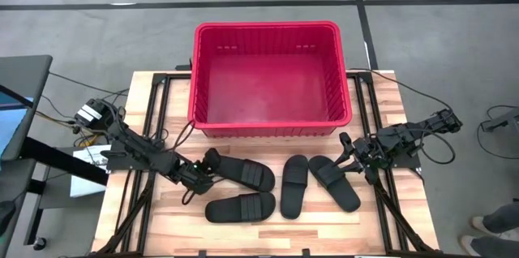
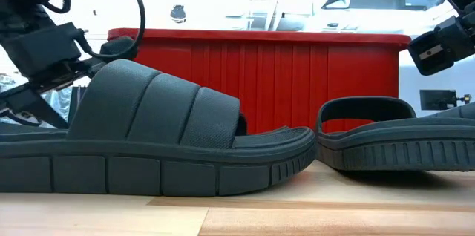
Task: Pick and place slides into bin
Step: Put the black slide into the red container
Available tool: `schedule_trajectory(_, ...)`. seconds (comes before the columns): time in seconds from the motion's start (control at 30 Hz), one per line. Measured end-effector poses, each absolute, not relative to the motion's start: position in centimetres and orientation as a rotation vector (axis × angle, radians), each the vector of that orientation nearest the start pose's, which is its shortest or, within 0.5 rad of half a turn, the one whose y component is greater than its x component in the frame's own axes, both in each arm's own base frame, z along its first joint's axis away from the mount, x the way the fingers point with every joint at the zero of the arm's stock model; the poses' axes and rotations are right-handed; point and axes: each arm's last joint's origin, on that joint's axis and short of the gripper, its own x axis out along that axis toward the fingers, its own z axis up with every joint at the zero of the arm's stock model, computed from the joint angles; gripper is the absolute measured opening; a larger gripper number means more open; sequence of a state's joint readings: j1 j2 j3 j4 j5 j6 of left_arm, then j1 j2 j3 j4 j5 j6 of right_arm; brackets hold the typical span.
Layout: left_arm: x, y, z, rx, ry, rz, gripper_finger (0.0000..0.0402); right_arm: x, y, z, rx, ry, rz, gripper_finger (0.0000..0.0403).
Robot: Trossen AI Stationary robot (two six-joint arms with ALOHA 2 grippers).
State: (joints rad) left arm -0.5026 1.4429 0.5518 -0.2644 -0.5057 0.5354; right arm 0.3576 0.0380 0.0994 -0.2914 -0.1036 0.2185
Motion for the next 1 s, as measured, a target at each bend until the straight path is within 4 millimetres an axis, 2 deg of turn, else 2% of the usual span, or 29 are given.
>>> schedule_trajectory(0.5, 20.34, -9.27, 12.59, 1.025, 1.037, -0.372, 0.0138, 8.42, 3.47, 16.64, 0.184, 0.279, 0.432, 0.0102)
schedule_trajectory(0.6, 20.24, -9.22, 12.55, 1.03, 1.049, -0.365, 0.0104, 8.42, 3.47, 16.64, 0.184, 0.279, 0.432, 0.0102)
schedule_trajectory(0.73, 20.23, -9.23, 12.57, 1.003, 1.052, -0.341, 0.0039, 8.42, 3.47, 16.64, 0.184, 0.279, 0.432, 0.0102)
schedule_trajectory(1.0, 20.25, -9.4, 12.67, 0.966, 1.041, -0.293, 0.0036, 8.42, 3.47, 16.65, 0.184, 0.279, 0.432, 0.0102)
